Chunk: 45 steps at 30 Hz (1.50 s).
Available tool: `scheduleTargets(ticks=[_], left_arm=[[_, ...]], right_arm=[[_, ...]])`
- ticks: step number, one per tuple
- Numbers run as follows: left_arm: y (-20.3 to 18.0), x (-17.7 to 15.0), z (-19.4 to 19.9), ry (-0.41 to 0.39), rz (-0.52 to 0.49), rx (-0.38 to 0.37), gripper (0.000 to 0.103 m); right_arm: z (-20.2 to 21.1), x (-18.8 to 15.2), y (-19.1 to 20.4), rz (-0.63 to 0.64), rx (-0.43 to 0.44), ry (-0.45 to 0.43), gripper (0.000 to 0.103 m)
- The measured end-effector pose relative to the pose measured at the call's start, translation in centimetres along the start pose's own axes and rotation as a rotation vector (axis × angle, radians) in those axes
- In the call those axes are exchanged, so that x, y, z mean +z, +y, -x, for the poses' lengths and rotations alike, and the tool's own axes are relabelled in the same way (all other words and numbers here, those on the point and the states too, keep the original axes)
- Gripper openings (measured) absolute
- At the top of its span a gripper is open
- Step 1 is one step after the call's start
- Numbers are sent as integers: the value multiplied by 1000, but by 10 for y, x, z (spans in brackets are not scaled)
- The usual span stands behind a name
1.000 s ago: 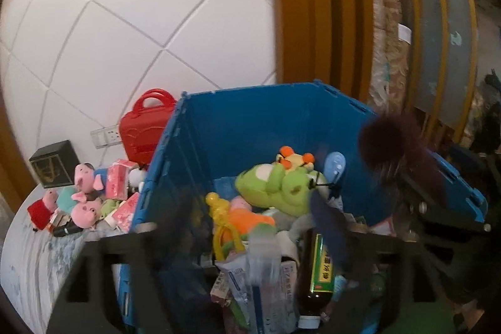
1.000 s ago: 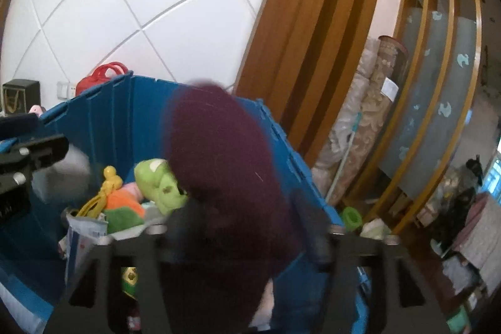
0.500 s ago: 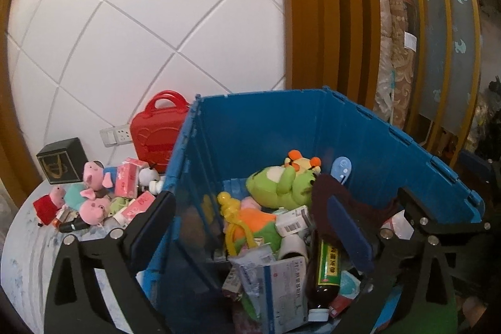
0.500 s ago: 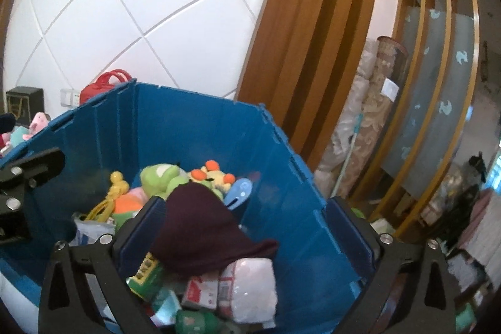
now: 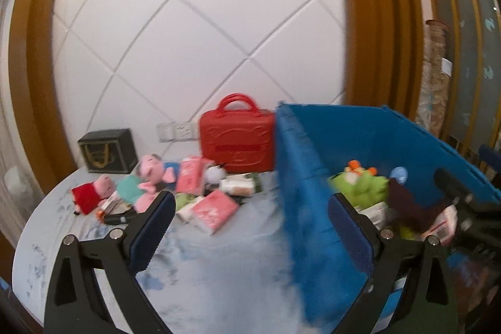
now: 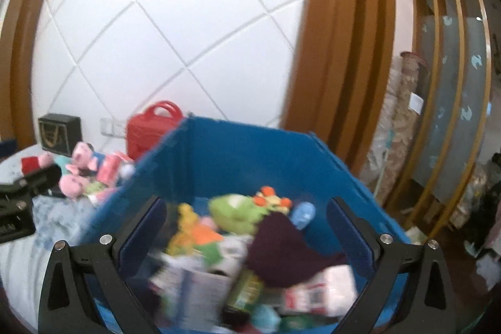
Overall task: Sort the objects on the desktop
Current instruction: 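Move both tools back toward the pile on the table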
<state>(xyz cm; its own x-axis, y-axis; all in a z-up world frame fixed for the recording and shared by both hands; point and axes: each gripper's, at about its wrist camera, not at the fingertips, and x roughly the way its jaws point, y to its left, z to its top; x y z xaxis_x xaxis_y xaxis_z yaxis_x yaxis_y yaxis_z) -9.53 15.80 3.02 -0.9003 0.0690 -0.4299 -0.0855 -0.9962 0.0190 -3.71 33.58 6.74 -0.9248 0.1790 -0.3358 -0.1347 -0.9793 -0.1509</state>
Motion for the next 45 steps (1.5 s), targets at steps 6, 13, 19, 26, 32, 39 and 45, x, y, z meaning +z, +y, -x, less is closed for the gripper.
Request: scheduleTargets(ticks=[6,13,19,26,32,39,45], left_arm=[[111,-13,-10,36,-6,14,99],[222,-30,-32,118,19,70,99],[288,-49,-60,209,97,95,99],[329,-69,-101,303,138,154,99],[348,-80,-140,359,175,200,99],[369,-86,-205,431,162,150,99],[388,-97,-284,515,117,95,99]], right_arm=[[14,21,102,-5,17,-37,103],[15,25,196,-8,65,-21,103],[-17,19,246,56,100,61,103],[-80,5,274,88,184,157,103],[-144,-10,288,94,246,251,103],[-220,-30,295,16,192,406,103],[-284,-42,297,-101,142,536,103]])
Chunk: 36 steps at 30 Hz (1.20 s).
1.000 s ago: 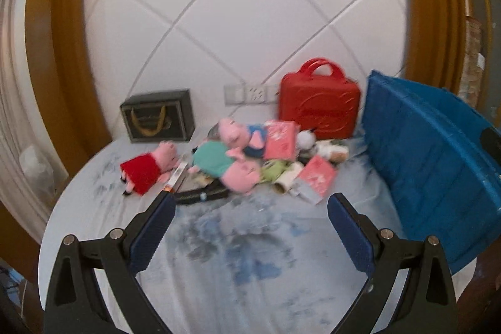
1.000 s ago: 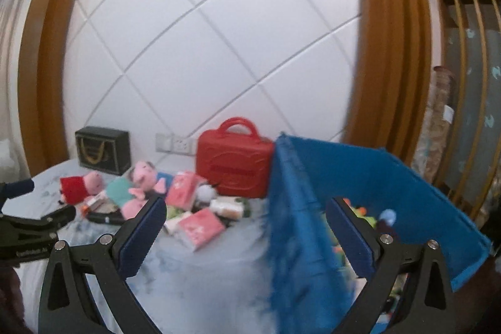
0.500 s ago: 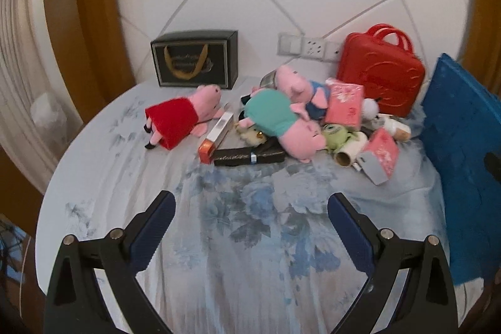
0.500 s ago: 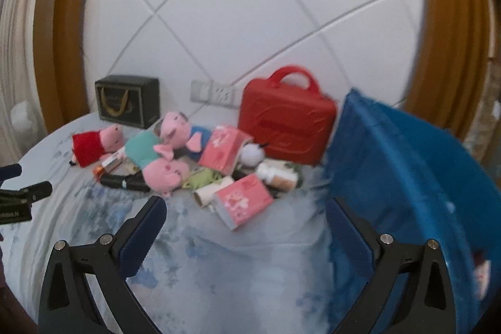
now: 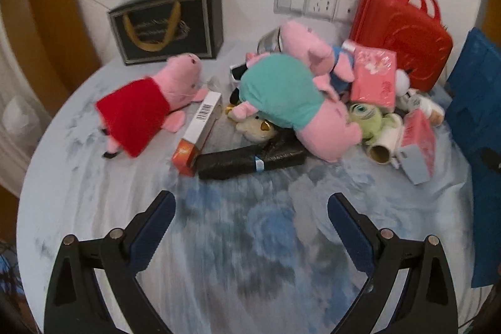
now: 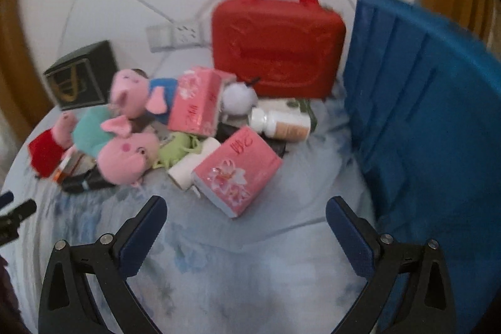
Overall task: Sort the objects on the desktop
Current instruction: 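Move both tools back toward the pile on the table, then grasp a teal-labelled white box with the left tool while the right grasps a pink tissue pack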
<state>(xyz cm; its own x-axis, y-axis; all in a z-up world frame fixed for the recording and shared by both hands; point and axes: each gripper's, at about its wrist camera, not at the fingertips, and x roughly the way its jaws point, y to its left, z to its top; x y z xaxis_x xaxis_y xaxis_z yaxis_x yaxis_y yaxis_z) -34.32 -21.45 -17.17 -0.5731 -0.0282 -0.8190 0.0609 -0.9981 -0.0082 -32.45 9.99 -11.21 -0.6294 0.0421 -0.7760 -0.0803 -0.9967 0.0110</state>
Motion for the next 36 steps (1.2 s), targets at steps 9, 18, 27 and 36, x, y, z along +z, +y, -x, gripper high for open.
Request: scheduleTargets(ticks=[9,18,27,36], left_arm=[[12,141,-57,-77,3,-116,99],[-19,299,-232,153,34,-90,99],[-63,264,-288,422,-74,-96,101],[-35,141,-212,446,-125,-33,101]], right_arm=[[-84,87,6,-19,-17,5,103],[-223,206,3,-105,98,27,103],[-311,182,23,-216,342,226,103],[-271,71,66,-39,307,352,103]])
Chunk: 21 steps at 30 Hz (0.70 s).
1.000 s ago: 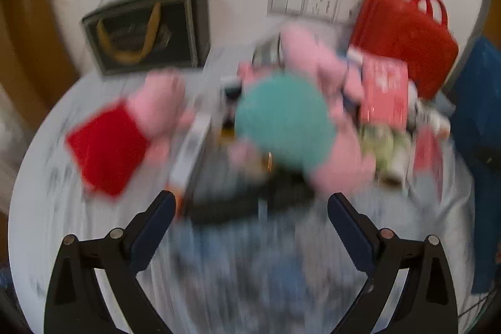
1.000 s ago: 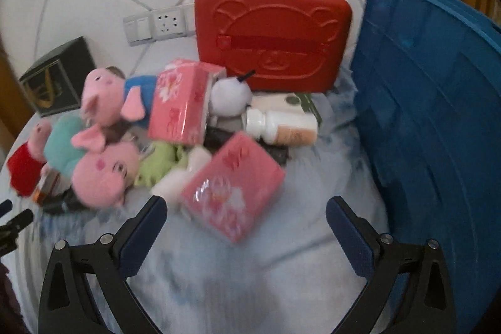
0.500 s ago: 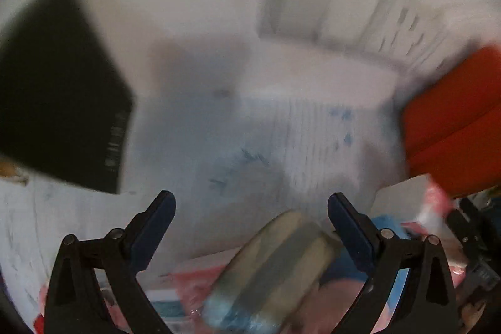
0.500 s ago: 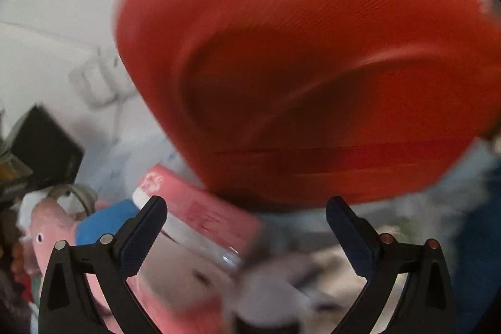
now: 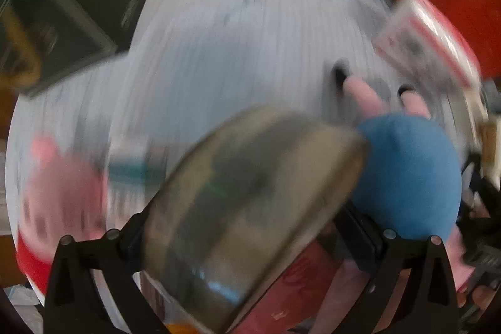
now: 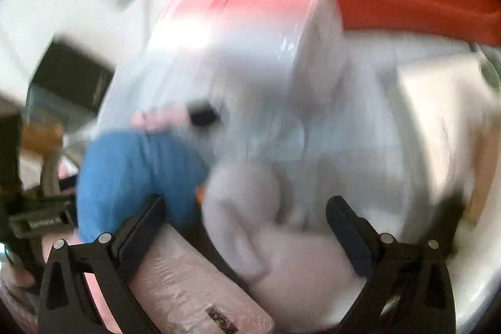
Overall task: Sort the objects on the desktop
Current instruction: 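Grasp a teal-labelled white box with the left tool while the right grasps a pink tissue pack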
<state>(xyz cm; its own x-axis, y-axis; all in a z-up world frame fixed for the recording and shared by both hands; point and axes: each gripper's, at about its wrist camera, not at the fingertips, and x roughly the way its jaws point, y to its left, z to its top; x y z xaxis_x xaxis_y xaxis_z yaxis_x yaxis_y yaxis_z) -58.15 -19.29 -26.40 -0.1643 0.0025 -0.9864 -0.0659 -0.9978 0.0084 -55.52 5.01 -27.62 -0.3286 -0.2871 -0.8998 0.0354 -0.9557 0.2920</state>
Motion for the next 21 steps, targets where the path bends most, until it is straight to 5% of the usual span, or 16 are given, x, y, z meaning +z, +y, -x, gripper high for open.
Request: scheduleTargets(ticks=[5,10,17,21], left_arm=[[28,-76,40,-56,11,-45,101],[104,-82,103,-265,150,57,101],[208,-40,63,-266,356,140,101],[237,-26,25,-239,441,68,101]], right_arm=[[42,-52,38,212,-8,3,102],[103,-7,-4,188,-161,-217,103],[48,84,-131,27,-401,-173,103],[-1,102,-180,-36,-377,-83,103]])
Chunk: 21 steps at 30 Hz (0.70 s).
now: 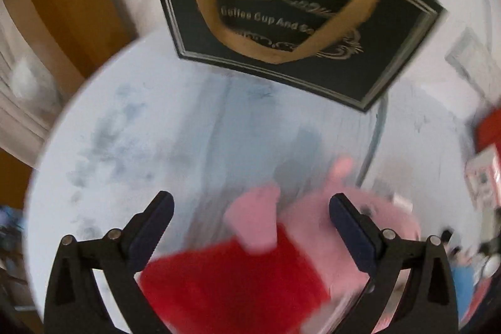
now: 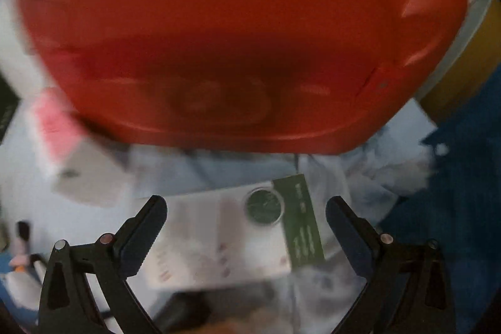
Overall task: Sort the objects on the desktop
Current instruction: 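Grasp a teal-labelled white box with the left tool while the right grasps a pink tissue pack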
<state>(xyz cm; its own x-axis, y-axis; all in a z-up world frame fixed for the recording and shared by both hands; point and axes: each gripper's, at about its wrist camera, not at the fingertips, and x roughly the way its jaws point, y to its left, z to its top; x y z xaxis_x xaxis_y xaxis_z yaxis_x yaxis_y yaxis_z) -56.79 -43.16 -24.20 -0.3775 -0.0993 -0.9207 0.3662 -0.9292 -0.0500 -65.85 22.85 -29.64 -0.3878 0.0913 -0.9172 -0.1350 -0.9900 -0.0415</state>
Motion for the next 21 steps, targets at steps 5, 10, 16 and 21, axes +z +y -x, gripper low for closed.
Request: scheduleTargets(ticks=[5,10,16,21], left_arm=[[-8,-18,-25,125,87,-157,101],[-25,-64,13,90,25,-187,102],[-56,-123,55,92,-230,-93,102],[-44,-128,90,8,-237,-87,102]], right_arm=[[-23,-15,-12,-136,251,62,103],[-13,-64,43,13,374,147,103],[14,-130,125,270,361,192,103],[42,-140,135,366,251,95,103]])
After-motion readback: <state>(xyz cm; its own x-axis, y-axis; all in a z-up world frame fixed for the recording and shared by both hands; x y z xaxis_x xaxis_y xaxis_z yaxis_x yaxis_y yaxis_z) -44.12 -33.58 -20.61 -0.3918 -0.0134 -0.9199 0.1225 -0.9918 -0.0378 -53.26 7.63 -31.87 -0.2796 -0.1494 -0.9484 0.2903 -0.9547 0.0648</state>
